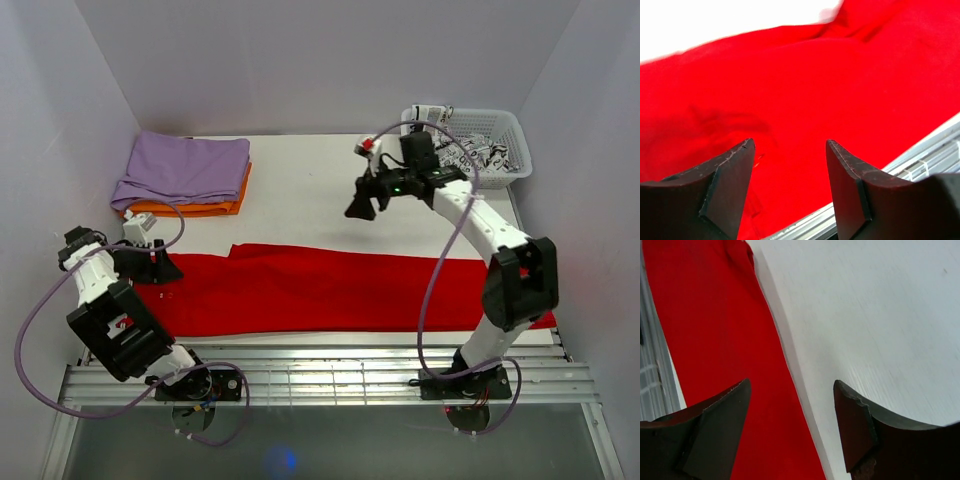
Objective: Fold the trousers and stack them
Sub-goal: Fold the trousers
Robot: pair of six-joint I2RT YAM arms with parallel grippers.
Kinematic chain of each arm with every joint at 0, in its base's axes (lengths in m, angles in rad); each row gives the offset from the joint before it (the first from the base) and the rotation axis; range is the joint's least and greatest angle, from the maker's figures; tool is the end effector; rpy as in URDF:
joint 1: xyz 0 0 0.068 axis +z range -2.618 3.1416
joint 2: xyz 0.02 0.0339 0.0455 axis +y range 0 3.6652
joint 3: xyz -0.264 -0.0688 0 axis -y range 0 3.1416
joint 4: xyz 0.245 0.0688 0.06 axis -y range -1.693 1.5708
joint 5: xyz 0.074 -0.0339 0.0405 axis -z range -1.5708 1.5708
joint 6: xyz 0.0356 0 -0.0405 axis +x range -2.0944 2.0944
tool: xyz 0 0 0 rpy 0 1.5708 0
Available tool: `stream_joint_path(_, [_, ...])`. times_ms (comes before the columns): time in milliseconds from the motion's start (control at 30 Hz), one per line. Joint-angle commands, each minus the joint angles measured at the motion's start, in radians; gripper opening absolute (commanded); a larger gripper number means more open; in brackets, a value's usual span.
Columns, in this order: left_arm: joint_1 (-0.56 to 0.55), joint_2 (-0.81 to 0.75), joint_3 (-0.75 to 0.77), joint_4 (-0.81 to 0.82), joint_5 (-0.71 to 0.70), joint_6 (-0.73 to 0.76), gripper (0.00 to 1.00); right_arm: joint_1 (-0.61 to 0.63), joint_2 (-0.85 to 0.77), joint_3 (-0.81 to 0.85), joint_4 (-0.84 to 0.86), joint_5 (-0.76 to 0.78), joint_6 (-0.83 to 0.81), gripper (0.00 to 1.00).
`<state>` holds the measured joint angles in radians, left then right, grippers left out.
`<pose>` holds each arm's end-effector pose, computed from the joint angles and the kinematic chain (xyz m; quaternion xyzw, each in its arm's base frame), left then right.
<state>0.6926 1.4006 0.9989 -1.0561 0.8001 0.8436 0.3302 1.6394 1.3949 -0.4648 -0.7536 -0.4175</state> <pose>0.1975 0.1306 0.2349 0.0913 0.9153 -0.2435 0.3076 0.3385 0.1418 0.3107 -0.4516 0.7304 0.3171 0.4025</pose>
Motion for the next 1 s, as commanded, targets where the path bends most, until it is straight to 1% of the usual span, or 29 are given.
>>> stream_joint_path(0, [0.035,0.041,-0.022,0.040,-0.051,-0.074,0.69,0.111,0.156,0.125,0.334,-0.027,0.366,0.73])
stream_joint_path(33, [0.035,0.050,-0.049,0.079,-0.065,-0.075,0.69,0.159,0.199,0.204,0.354,-0.023,0.408,0.73])
stream_joint_path(67, [0.032,0.061,-0.062,0.097,-0.078,-0.075,0.69,0.183,0.296,0.251,0.367,-0.024,0.495,0.73])
stream_joint_path(100, [0.025,0.093,-0.072,0.111,-0.091,-0.075,0.69,0.202,0.348,0.301,0.377,-0.038,0.525,0.72])
stream_joint_path(133, [0.019,0.110,-0.081,0.125,-0.116,-0.075,0.68,0.240,0.397,0.396,0.385,-0.042,0.560,0.71])
stream_joint_path(167, [0.010,0.147,-0.098,0.143,-0.127,-0.072,0.67,0.259,0.489,0.436,0.390,-0.047,0.618,0.70])
stream_joint_path(233, [0.004,0.166,-0.118,0.186,-0.163,-0.064,0.67,0.312,0.572,0.478,0.452,-0.047,0.655,0.69])
stream_joint_path(333, [-0.002,0.181,-0.158,0.235,-0.191,-0.058,0.67,0.380,0.623,0.492,0.582,-0.029,0.704,0.71])
stream_joint_path(400, [-0.002,0.186,-0.174,0.249,-0.202,-0.055,0.67,0.406,0.672,0.510,0.629,-0.006,0.735,0.72])
stream_joint_path(467, [-0.002,0.189,-0.181,0.257,-0.205,-0.054,0.67,0.440,0.730,0.577,0.641,0.006,0.740,0.72])
stream_joint_path(600, [-0.002,0.186,-0.195,0.265,-0.200,-0.051,0.67,0.487,0.816,0.657,0.649,0.029,0.747,0.74])
stream_joint_path(700, [-0.002,0.189,-0.203,0.265,-0.196,-0.049,0.67,0.509,0.838,0.659,0.678,0.048,0.740,0.75])
stream_joint_path(967, [-0.002,0.192,-0.210,0.271,-0.187,-0.049,0.67,0.544,0.889,0.653,0.661,0.108,0.654,0.77])
